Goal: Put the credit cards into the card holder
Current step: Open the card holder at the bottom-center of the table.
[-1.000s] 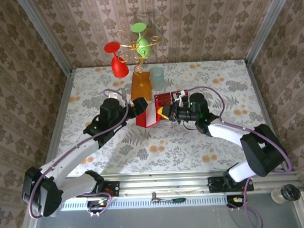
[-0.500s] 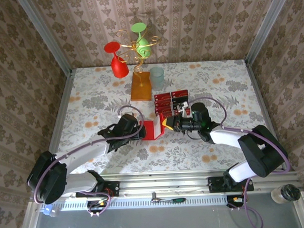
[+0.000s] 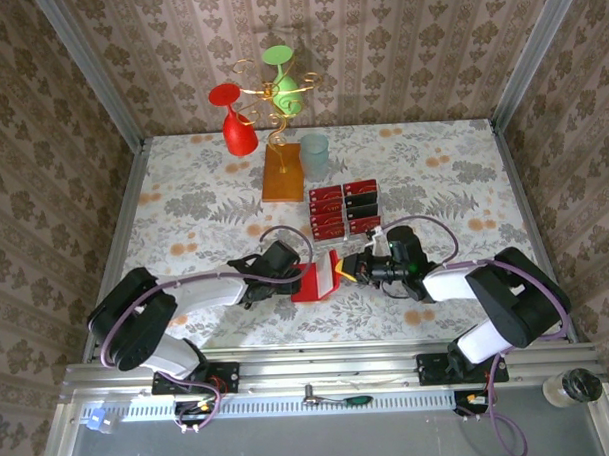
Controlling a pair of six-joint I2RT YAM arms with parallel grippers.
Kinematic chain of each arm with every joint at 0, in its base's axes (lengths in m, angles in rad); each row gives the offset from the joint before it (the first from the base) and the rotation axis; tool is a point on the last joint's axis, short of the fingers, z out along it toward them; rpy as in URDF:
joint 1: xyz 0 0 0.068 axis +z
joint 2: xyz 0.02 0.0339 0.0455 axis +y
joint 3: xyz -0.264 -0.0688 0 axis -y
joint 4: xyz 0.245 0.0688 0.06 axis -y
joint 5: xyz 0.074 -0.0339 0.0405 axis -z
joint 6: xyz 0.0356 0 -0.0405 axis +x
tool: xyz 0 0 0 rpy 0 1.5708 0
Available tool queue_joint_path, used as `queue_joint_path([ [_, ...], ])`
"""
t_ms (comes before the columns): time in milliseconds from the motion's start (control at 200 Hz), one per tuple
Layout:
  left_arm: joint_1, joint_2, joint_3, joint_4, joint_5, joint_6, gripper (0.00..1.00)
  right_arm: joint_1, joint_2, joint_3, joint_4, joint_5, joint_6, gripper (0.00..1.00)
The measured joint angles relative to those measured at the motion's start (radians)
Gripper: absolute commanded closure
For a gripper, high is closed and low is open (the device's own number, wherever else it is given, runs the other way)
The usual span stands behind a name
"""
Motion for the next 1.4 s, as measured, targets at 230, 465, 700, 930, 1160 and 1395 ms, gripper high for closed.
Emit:
queue_joint_path([
  [230,-0.024,0.023,0.01,0.001,-0.043,0.002,0.19,-0.014,0.005,-0.013,-0.039,0.041,-0.055,0.68],
  [465,-0.027,0.027,0.01,0.011,-0.069,0.005,0.19,-0.041,-0.032,-0.018,-0.176,0.07,-0.128,0.57],
  [700,-0.027,0.041,0.01,0.039,-0.09,0.013,0.19,-0.066,-0.254,-0.017,-0.411,0.116,-0.205,0.58],
  [930,-0.027,0.036,-0.009,0.071,-0.096,0.006,0.19,-0.05,-0.318,0.033,-0.584,0.132,-0.239,0.69],
  [1160,-0.028,-0.016,-0.05,0.055,-0.1,-0.019,0.19,0.113,-0.295,0.157,-0.675,0.205,-0.26,0.74],
  [1395,-0.028,-0.05,-0.052,0.007,-0.122,-0.044,0.19,0.14,-0.141,0.194,-0.656,0.254,-0.268,0.81],
])
